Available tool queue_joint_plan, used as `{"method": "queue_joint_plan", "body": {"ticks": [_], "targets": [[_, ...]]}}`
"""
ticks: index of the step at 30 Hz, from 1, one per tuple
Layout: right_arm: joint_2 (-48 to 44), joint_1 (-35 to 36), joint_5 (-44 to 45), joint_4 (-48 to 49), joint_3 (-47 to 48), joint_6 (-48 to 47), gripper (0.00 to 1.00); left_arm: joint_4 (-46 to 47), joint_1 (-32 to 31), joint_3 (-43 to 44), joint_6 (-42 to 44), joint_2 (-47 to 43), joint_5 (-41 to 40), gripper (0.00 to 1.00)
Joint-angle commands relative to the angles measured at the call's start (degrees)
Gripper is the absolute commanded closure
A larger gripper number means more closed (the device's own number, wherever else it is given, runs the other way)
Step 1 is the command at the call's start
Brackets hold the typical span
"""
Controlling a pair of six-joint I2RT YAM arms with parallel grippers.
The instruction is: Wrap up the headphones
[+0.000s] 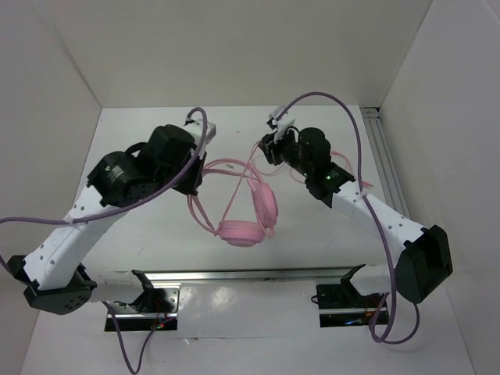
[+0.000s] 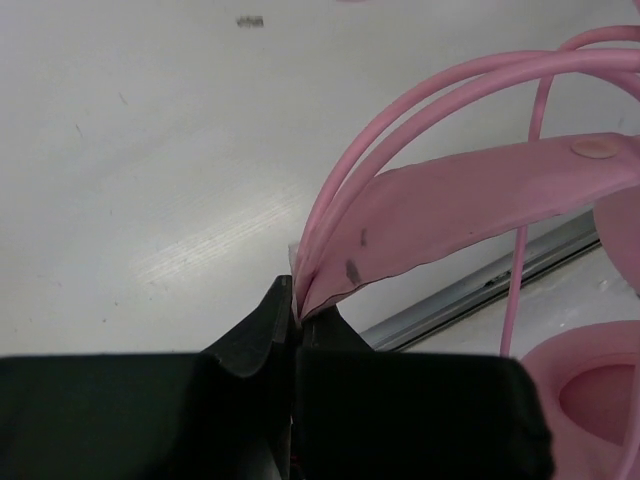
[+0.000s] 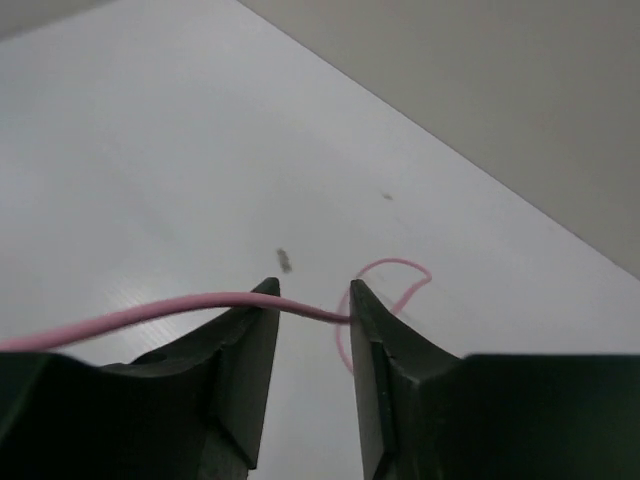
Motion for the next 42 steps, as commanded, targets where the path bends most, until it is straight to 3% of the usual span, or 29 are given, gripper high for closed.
{"method": "queue_joint_plan", "body": {"ticks": [1, 3, 7, 14, 21, 25, 26, 33, 34, 36, 37, 40, 42], "targets": [[1.5, -0.4, -21.3, 13.0, -2.8, 12.2, 0.57, -1.3, -0.4, 9.6, -1.6, -3.2, 2.7, 1.00], [3.9, 0.1, -26.4, 21.0, -5.9, 16.1, 0.53, -2.1, -0.4, 14.6, -3.4, -2.6, 3.2, 1.00], [9.4, 0.7, -27.9, 33.4, -8.7, 23.9, 0.48, -4.1, -0.4, 21.1, -5.2, -0.6, 2.2, 1.00], [20.5, 0.7, -27.0, 41.5, -4.2, 29.3, 0.36, -7.1, -0.4, 30.9, -8.4, 2.7, 0.6, 1.00], [29.6, 0.7, -29.5, 46.7, -1.9, 32.4, 0.39, -4.6, 0.2, 33.5, -14.2, 0.9, -5.6, 1.00], [39.4, 0.7, -33.2, 52.7, -0.9, 37.1, 0.52, -0.8, 1.3, 36.0, -17.7, 0.2, -6.9, 1.00], [40.9, 0.7, -33.8, 55.0, -0.4, 38.1, 0.61, 0.5, 2.0, 36.0, -18.5, 0.2, -6.4, 1.00], [45.9, 0.7, -35.3, 58.7, -2.7, 41.4, 0.67, 1.7, 4.1, 36.0, -22.6, 1.6, -15.3, 1.00], [45.2, 0.1, -35.3, 58.7, -4.1, 40.8, 0.72, 1.7, 6.0, 36.0, -22.6, 2.3, -16.3, 1.00], [42.2, 0.1, -34.1, 58.7, -7.6, 40.2, 0.92, 2.3, 8.6, 36.6, -21.2, 4.0, -16.9, 1.00], [40.9, 0.1, -33.6, 59.2, -11.6, 39.7, 0.96, 2.3, 10.3, 37.2, -21.2, 6.5, -16.1, 1.00], [35.3, 1.6, -31.0, 60.6, -19.8, 37.8, 0.99, 3.1, 25.0, 40.0, -21.1, 13.1, -5.6, 1.00], [31.0, 2.4, -29.5, 60.0, -25.2, 37.8, 1.00, 3.7, 31.4, 42.1, -22.2, 16.7, 3.2, 1.00]]}}
